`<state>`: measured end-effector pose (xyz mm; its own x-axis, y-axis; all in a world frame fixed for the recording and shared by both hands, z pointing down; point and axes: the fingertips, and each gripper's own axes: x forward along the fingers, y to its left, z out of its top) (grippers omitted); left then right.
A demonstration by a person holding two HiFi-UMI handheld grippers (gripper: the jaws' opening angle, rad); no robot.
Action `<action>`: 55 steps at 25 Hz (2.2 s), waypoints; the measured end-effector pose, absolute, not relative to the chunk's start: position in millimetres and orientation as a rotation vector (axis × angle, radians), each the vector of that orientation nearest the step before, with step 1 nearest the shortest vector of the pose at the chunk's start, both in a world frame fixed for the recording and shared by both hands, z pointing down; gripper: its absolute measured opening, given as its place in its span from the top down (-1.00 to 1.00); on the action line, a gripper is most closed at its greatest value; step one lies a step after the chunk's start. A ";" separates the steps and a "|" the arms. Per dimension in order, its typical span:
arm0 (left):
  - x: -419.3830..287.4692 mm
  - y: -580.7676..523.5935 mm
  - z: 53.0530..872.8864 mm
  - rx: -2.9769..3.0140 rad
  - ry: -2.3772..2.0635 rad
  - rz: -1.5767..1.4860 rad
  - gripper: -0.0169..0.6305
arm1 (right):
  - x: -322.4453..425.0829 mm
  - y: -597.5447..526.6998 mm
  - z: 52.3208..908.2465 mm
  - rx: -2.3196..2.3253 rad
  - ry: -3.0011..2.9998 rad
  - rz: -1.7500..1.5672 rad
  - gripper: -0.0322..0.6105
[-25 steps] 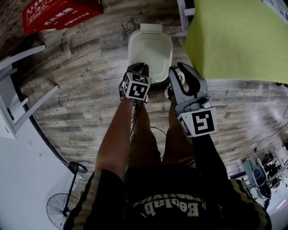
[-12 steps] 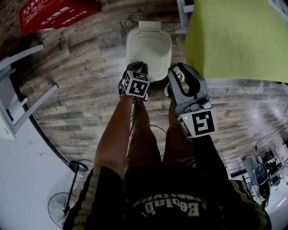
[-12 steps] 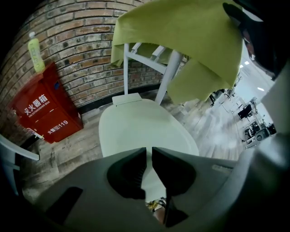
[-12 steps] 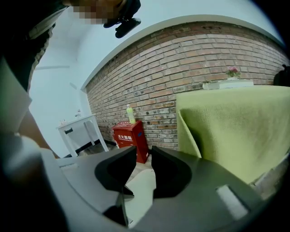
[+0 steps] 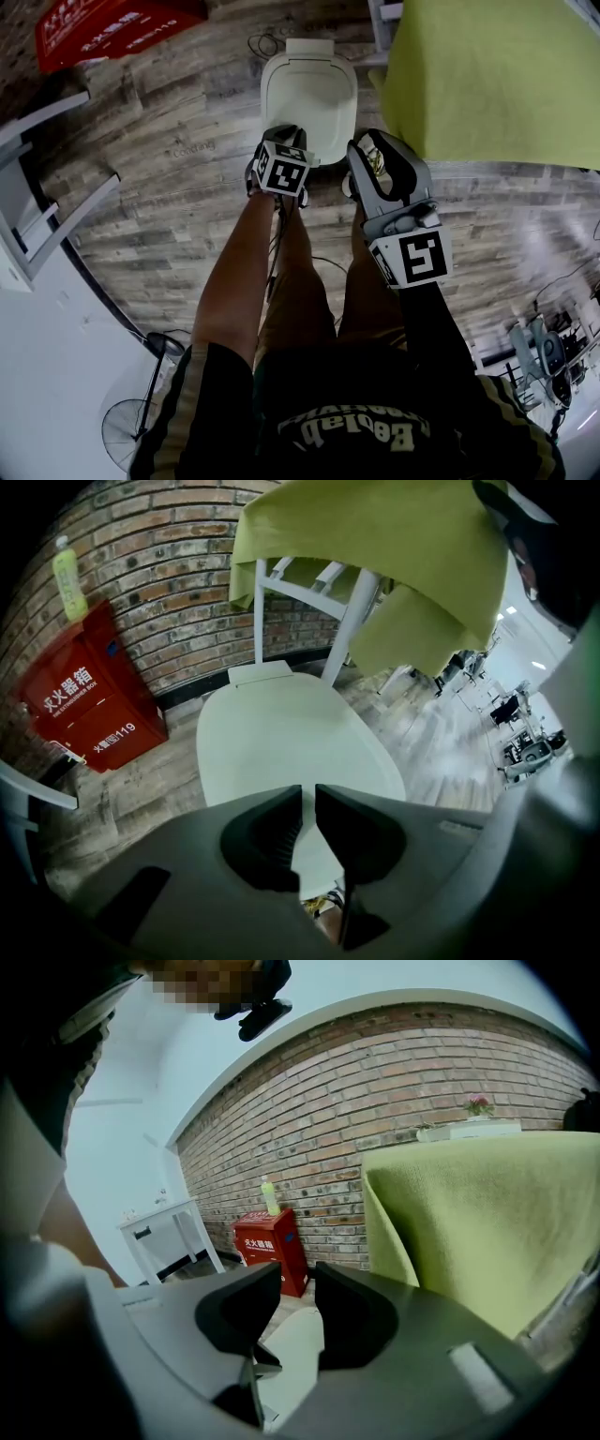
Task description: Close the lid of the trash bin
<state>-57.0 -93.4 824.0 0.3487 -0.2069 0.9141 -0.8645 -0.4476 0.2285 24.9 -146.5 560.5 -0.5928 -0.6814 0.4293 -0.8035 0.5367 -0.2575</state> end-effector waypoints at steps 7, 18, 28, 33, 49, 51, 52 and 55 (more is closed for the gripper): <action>-55.6 -90.9 834.0 1.846 -0.905 1.127 0.73 | 27.0 -144.1 561.6 1.232 -2.501 0.639 0.48; -55.0 -91.3 841.3 1.857 -0.895 1.162 0.75 | 26.6 -145.1 563.0 1.223 -2.496 0.642 0.48; -51.1 -89.5 838.6 1.849 -0.880 1.137 0.69 | 24.9 -143.9 566.9 1.228 -2.477 0.649 0.48; -52.3 -90.2 840.6 1.847 -0.893 1.136 0.70 | 25.6 -144.5 569.7 1.231 -2.473 0.650 0.48; -54.4 -93.2 835.2 1.890 -0.994 1.116 0.69 | 32.7 -141.5 579.8 1.250 -2.425 0.656 0.49; -53.5 -98.3 826.3 1.908 -1.030 1.072 0.69 | 33.4 -138.3 581.5 1.243 -2.413 0.657 0.49; -52.8 -101.7 820.6 1.919 -1.044 1.050 0.69 | 33.4 -137.7 581.6 1.242 -2.409 0.656 0.49; -52.3 -112.0 801.1 1.952 -1.082 0.995 0.69 | 32.9 -140.6 578.7 1.253 -2.407 0.655 0.50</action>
